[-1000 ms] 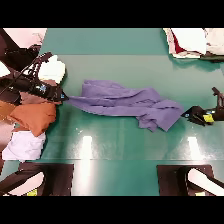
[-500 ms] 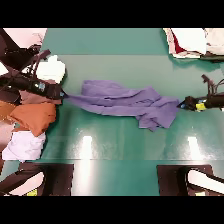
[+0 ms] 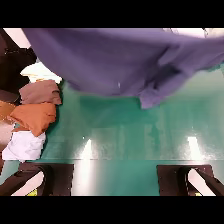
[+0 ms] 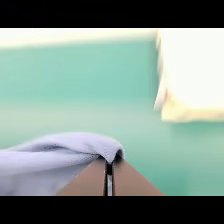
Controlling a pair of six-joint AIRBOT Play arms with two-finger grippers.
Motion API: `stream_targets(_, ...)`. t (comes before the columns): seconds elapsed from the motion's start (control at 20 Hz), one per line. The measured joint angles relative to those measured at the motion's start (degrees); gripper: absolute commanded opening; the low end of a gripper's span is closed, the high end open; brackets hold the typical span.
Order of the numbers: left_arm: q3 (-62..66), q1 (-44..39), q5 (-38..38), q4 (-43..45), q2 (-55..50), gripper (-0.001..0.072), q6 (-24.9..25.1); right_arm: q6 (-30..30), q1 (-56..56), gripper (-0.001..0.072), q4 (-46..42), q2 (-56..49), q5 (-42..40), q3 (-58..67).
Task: Fold the shirts.
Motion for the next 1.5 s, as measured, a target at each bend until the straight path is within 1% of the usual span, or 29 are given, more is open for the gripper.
stream_targets(0.15, 7.48, 0.13, 6.16, -1.81, 3.41, 0.0024, -1.31, 0.61, -3.13, 0.0018, -0.20, 2.84, -0.50, 12.37)
stream_targets(0.35, 10.69, 0.15, 12.07, -5.68, 8.98, 0.0024, -2.05, 2.16, -6.99, 0.0016, -0.39, 4.24, 0.15, 23.08)
stream_targets(0.45, 11.21, 0.15, 12.44, -6.60, 10.78, 0.0024, -2.32, 2.97, -7.87, 0.0015, -0.35, 4.50, 0.87, 25.09)
stream_targets(0.55, 9.92, 0.15, 10.99, -5.99, 11.32, 0.0024, -3.52, 3.41, -8.35, 0.0015, -0.39, 4.39, 2.03, 24.44)
stream_targets(0.7, 2.10, 0.15, 7.85, -4.11, 10.40, 0.0024, -5.33, 4.15, -8.66, 0.0015, -0.46, 1.68, 5.66, 21.29)
stream_targets(0.8, -4.90, 0.15, 4.44, -3.21, 8.00, 0.0024, -5.95, 4.74, -8.55, 0.0015, -0.44, -2.60, 10.69, 19.54)
stream_targets(1.0, -18.62, 0.13, -1.29, -2.67, -0.87, 0.0025, -6.16, 6.16, -4.31, 0.0016, -0.57, -14.75, 21.75, 15.06)
stream_targets(1.15, -24.68, 0.15, -2.95, -2.47, -10.36, 0.0025, -5.57, 6.84, -0.26, 0.0015, -0.90, -24.15, 25.79, 9.84)
stream_targets(1.25, -26.49, 0.17, -2.10, -2.47, -17.18, 0.0025, -4.87, 7.08, 2.29, 0.0015, -2.08, -30.21, 25.16, 6.73)
stream_targets(1.3, -26.99, 0.15, -0.52, -2.58, -20.15, 0.0025, -3.91, 7.30, 3.43, 0.0015, -3.34, -33.00, 23.37, 5.73)
stream_targets(1.5, -27.08, 0.02, 10.25, -3.82, -29.31, 0.0025, -0.13, 7.39, 6.51, 0.0015, -6.32, -41.72, 13.44, 6.82)
